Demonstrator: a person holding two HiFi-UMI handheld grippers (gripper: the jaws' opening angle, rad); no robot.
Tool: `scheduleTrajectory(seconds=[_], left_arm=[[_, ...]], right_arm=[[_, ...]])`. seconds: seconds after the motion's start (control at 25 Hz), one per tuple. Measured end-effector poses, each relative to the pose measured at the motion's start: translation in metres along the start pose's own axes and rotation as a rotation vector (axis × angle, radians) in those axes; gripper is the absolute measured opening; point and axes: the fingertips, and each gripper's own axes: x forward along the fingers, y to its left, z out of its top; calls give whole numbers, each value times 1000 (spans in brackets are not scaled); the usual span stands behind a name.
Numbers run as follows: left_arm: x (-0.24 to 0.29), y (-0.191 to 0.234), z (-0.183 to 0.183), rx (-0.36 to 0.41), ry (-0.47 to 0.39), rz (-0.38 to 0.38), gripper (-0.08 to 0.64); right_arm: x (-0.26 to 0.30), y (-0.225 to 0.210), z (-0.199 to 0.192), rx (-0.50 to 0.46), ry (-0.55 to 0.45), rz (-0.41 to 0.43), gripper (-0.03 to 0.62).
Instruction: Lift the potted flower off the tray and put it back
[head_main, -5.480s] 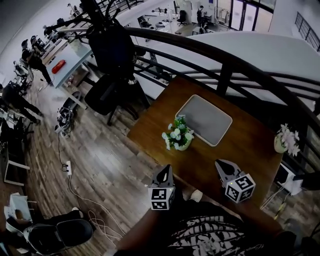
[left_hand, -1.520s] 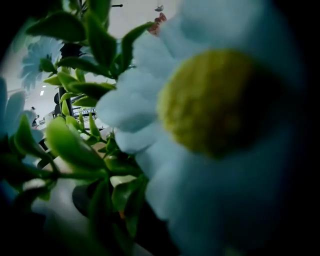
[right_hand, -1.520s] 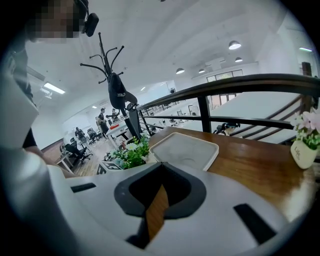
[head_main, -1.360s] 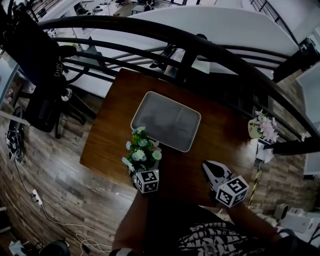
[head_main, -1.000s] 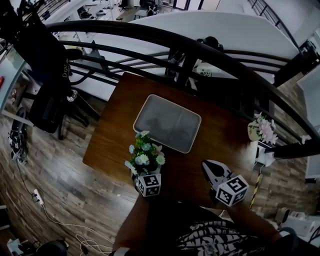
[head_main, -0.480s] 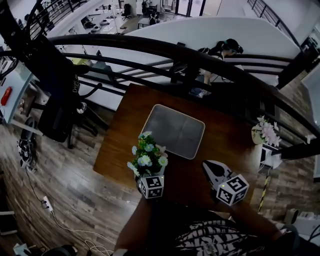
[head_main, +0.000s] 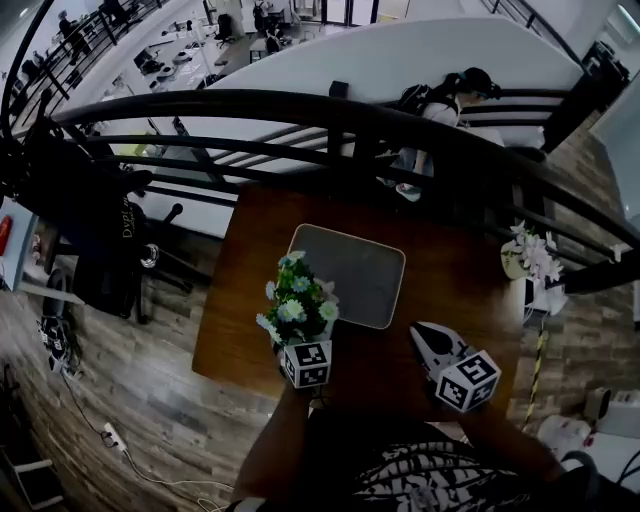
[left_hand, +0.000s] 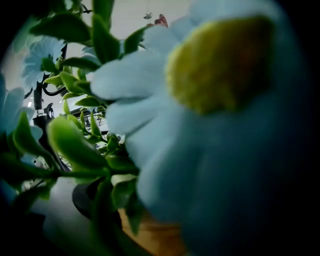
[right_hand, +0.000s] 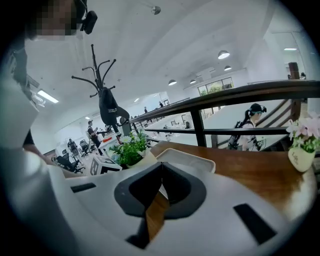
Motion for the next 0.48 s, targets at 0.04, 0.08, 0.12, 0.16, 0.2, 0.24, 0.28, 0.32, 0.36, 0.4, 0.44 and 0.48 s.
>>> scheduleTrajectory(seconds=[0.04, 0.08, 0.12, 0.16, 0.2, 0.24, 0.28, 0.32, 0.36, 0.4, 0.44, 0.48], left_arm=[[6, 1, 4, 4, 1, -11, 499], [11, 0, 7, 10, 3, -23, 499], [16, 0, 9, 16, 4, -35, 499], [22, -1, 12, 23, 5, -46, 499], [27, -1, 14, 30, 6, -58, 499], [31, -2, 17, 36, 7, -70, 499], [35, -2, 19, 42, 9, -82, 499], [38, -2, 20, 48, 11, -93, 499], [42, -4, 21, 54, 12, -103, 499], [45, -6, 20, 61, 14, -113, 499], [48, -8, 19, 68, 17, -124, 499], [51, -11, 17, 74, 20, -136, 499]], right_arm=[[1, -1, 3, 4, -4, -11, -2], [2, -2, 5, 8, -7, -22, -2], [2, -4, 7, 14, -12, -34, -2], [3, -6, 8, 20, -16, -46, -2], [3, -8, 9, 28, -21, -59, -2], [3, -9, 10, 36, -25, -72, -2], [3, -9, 11, 43, -28, -84, -2], [2, -8, 11, 49, -31, -96, -2], [1, -7, 10, 56, -33, -105, -2], [0, -7, 8, 64, -34, -113, -2], [-2, -8, 4, 72, -35, -122, -2], [-3, -8, 1, 80, -36, -134, -2]])
